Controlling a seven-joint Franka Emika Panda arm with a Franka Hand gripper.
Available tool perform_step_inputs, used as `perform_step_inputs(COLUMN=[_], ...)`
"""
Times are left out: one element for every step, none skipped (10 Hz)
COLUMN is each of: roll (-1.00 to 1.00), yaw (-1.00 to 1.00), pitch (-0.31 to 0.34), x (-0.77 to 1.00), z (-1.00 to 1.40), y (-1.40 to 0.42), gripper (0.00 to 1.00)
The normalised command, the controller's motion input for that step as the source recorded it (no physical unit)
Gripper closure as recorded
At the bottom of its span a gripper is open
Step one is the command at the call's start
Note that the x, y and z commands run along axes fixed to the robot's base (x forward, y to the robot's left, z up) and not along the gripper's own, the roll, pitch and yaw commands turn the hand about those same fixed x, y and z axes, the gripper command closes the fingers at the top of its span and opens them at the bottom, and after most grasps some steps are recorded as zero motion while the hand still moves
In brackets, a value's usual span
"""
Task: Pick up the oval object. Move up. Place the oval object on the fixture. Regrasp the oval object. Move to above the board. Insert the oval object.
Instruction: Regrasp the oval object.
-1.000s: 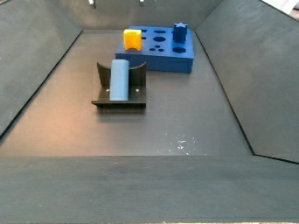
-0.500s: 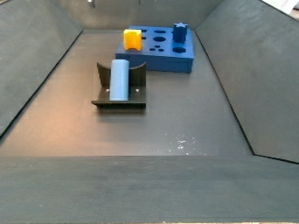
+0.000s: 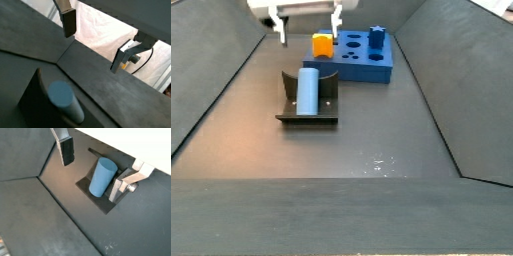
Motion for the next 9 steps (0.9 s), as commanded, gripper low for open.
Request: perform_step_inputs(roll=[0.08, 0.08, 0.08, 0.08, 0.08, 0.07, 0.07, 0.07, 0.05], yaw=[0.08, 0.05, -0.02, -0.04, -0.07, -0.08, -0.08, -0.07, -0.05], pitch=[-0.16, -0.159, -0.146, -0.137, -0.101, -0.072, -0.038, -0.026, 0.008], x=[0.08, 0.09, 0.1, 0.1, 0.09, 0.09, 0.08, 0.07, 0.04], z=[-1.0, -1.0, -1.0, -1.0, -0.83, -0.67, -0.47, -0.38, -0.21], y=[0.05, 0.05, 0.05, 0.04, 0.03, 0.02, 0.01, 0.01, 0.0], gripper=[0.0, 0.0, 0.0, 0.0, 0.0, 0.0, 0.0, 0.0, 0.0])
